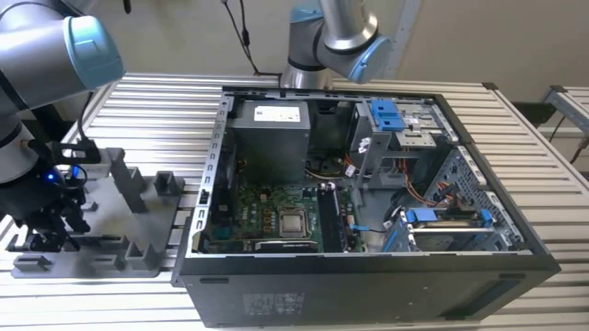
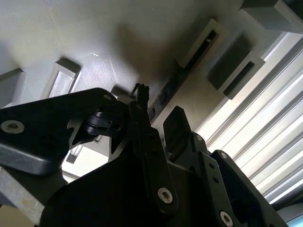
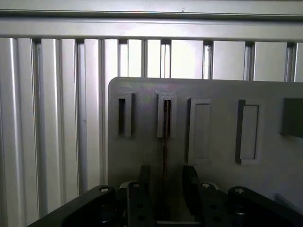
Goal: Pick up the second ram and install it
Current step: 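Pick up the second ram and move it above second insertion slot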
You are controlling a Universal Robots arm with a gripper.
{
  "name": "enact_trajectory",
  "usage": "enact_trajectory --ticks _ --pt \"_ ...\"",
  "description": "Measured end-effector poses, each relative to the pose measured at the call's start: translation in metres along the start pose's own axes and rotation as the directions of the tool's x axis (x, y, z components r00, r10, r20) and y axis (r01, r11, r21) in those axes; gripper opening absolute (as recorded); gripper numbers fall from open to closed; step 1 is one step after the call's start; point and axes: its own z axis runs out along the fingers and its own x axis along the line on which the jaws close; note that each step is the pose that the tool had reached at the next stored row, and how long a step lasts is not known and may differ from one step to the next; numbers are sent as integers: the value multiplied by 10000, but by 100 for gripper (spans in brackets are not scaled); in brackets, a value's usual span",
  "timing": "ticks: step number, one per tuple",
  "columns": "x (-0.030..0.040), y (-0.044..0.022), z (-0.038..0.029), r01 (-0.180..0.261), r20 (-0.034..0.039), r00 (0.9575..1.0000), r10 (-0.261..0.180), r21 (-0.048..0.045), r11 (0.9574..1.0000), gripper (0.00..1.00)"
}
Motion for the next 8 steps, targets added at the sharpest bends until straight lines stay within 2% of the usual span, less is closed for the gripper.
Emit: enact_trajectory --ticks 7,8 --pt "0 0 1 0 0 10000 0 0 10000 42" --pt "0 0 2 0 0 10000 0 0 10000 40"
